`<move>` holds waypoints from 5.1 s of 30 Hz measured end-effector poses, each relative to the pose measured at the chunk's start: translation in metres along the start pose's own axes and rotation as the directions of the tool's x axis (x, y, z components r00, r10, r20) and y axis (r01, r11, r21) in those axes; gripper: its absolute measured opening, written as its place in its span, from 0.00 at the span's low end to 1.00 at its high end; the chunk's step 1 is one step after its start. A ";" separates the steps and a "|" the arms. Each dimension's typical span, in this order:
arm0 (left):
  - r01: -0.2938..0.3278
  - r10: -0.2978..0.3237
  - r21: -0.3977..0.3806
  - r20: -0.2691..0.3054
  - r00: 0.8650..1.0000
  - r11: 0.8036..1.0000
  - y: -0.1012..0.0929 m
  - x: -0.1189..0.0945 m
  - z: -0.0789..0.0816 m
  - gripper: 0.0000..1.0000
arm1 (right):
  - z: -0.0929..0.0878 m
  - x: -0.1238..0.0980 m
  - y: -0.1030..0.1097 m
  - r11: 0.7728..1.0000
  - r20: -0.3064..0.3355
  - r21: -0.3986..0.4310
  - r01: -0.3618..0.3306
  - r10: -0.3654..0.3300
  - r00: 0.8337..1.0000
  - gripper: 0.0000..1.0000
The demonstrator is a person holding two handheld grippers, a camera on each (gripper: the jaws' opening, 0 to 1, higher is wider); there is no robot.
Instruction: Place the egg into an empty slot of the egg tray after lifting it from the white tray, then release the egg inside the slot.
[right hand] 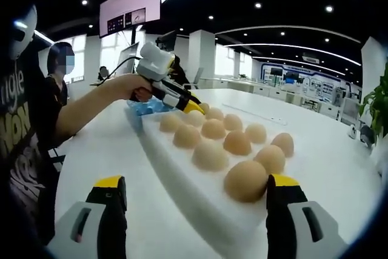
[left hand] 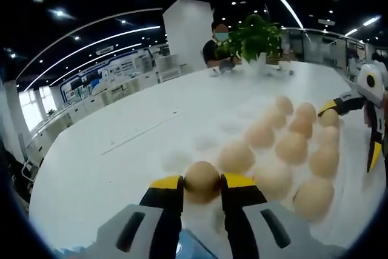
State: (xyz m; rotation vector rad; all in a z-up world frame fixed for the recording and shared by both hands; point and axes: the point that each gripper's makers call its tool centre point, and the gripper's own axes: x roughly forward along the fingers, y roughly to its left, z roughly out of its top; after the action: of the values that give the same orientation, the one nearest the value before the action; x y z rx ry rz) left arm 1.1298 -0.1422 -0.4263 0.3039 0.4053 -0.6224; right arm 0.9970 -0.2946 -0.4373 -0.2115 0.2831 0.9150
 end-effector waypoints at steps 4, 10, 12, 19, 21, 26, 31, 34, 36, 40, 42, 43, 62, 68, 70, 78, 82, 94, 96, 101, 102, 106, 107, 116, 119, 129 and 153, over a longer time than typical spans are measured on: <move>0.000 0.000 0.000 0.003 1.000 1.000 0.000 0.000 0.000 0.24 | 0.000 0.000 0.000 1.000 0.003 -0.003 -0.001 0.001 1.000 1.00; -0.005 0.005 -0.010 0.010 1.000 1.000 0.001 -0.001 0.000 0.24 | 0.000 -0.001 0.001 1.000 0.001 -0.003 -0.002 0.002 1.000 1.00; -0.005 0.005 -0.012 0.012 1.000 1.000 0.001 -0.001 0.001 0.24 | -0.001 -0.001 0.001 1.000 -0.002 -0.009 0.001 -0.001 1.000 1.00; 0.000 0.002 -0.046 0.040 0.999 0.999 0.004 -0.002 0.004 0.23 | -0.001 -0.002 0.001 1.000 0.003 -0.009 0.003 -0.003 1.000 1.00; 0.000 0.002 -0.043 0.047 0.999 0.999 0.004 -0.003 0.006 0.21 | -0.001 -0.002 0.001 1.000 0.002 -0.009 0.002 -0.002 1.000 1.00; 0.042 -0.034 -0.060 0.119 0.992 0.997 0.004 -0.012 0.025 0.03 | -0.002 -0.001 0.000 1.000 0.002 -0.016 0.005 -0.005 1.000 1.00; -0.007 0.012 -0.055 0.085 0.996 0.998 0.017 -0.009 0.017 0.16 | -0.002 -0.001 0.000 1.000 0.001 -0.021 0.007 -0.007 1.000 1.00; 0.007 -0.002 -0.064 0.083 0.997 0.998 0.016 -0.008 0.016 0.18 | -0.003 -0.001 0.000 1.000 0.000 -0.023 0.008 -0.008 1.000 1.00; 0.006 -0.002 -0.054 0.075 0.997 0.999 0.016 -0.006 0.015 0.23 | -0.003 0.000 0.000 1.000 0.001 -0.021 0.007 -0.007 1.000 1.00; 0.027 -0.025 -0.044 0.028 0.999 0.999 0.008 0.003 0.004 0.27 | -0.002 0.000 -0.001 1.000 0.003 -0.021 0.007 -0.006 1.000 1.00; 0.018 -0.018 -0.026 0.008 1.000 1.000 0.006 0.010 -0.001 0.27 | -0.002 0.000 -0.001 1.000 0.005 -0.022 0.006 -0.006 1.000 1.00; 0.017 -0.016 -0.039 0.038 0.999 0.999 0.005 0.011 0.005 0.26 | -0.002 0.000 -0.001 1.000 0.006 -0.021 0.006 -0.006 1.000 1.00; -0.049 0.056 -0.063 0.107 0.993 0.997 0.008 0.009 0.011 0.25 | -0.001 -0.001 -0.001 1.000 0.017 -0.022 -0.002 0.002 1.000 1.00; -0.049 0.056 -0.057 0.129 0.990 0.997 0.007 0.004 0.018 0.25 | -0.001 -0.001 0.000 1.000 0.017 -0.024 -0.001 0.002 1.000 1.00; -0.046 0.054 -0.060 0.135 0.989 0.997 0.006 0.004 0.019 0.25 | -0.001 -0.001 0.000 1.000 0.017 -0.023 -0.001 0.001 1.000 1.00; -0.046 0.057 -0.073 0.163 0.985 0.996 0.008 -0.005 0.026 0.25 | -0.001 0.000 0.000 1.000 0.022 -0.025 0.002 -0.001 1.000 1.00; -0.056 0.070 -0.081 0.176 0.982 0.995 0.012 -0.009 0.027 0.25 | 0.000 0.001 0.000 1.000 0.025 -0.024 0.002 -0.002 1.000 1.00; -0.081 0.099 -0.100 0.191 0.977 0.992 0.021 -0.018 0.025 0.25 | -0.001 0.002 -0.001 1.000 0.030 -0.024 0.002 -0.002 1.000 1.00; -0.083 0.103 -0.108 0.190 0.976 0.991 0.023 -0.019 0.024 0.25 | -0.001 0.002 -0.001 1.000 0.031 -0.023 0.002 -0.002 1.000 1.00; -0.089 0.110 -0.116 0.194 0.975 0.989 0.026 -0.022 0.024 0.25 | -0.001 0.002 -0.001 1.000 0.031 -0.023 0.002 -0.002 1.000 1.00; -0.092 0.114 -0.119 0.195 0.974 0.989 0.027 -0.024 0.024 0.25 | 0.000 0.002 -0.001 1.000 0.032 -0.022 0.002 -0.001 0.999 1.00; -0.110 0.132 -0.121 0.200 0.971 0.987 0.034 -0.029 0.024 0.25 | 0.000 0.002 0.000 1.000 0.035 -0.021 0.001 0.000 0.999 1.00; -0.113 0.135 -0.120 0.198 0.971 0.986 0.035 -0.030 0.024 0.25 | 0.000 0.002 0.000 1.000 0.035 -0.021 0.000 0.000 0.999 1.00; -0.143 0.167 -0.132 0.193 0.967 0.981 0.046 -0.040 0.018 0.25 | 0.000 0.001 0.000 1.000 0.043 -0.017 0.002 -0.001 0.999 1.00; -0.143 0.168 -0.135 0.191 0.967 0.980 0.047 -0.041 0.017 0.25 | 0.000 0.001 0.000 1.000 0.044 -0.017 0.002 -0.001 0.999 1.00; -0.174 0.199 -0.142 0.182 0.963 0.974 0.058 -0.051 0.011 0.25 | 0.000 0.001 0.000 1.000 0.045 -0.018 0.005 -0.004 0.999 1.00; -0.249 0.274 -0.164 0.152 0.950 0.955 0.083 -0.072 -0.009 0.25 | 0.000 0.001 0.000 1.000 0.047 -0.020 0.006 -0.005 0.999 1.00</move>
State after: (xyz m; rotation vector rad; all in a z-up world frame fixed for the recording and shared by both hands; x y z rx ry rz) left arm 1.1253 -0.0384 -0.3885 0.1607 0.2343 -0.3527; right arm 0.9976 -0.2939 -0.4379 -0.2086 0.2299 0.9167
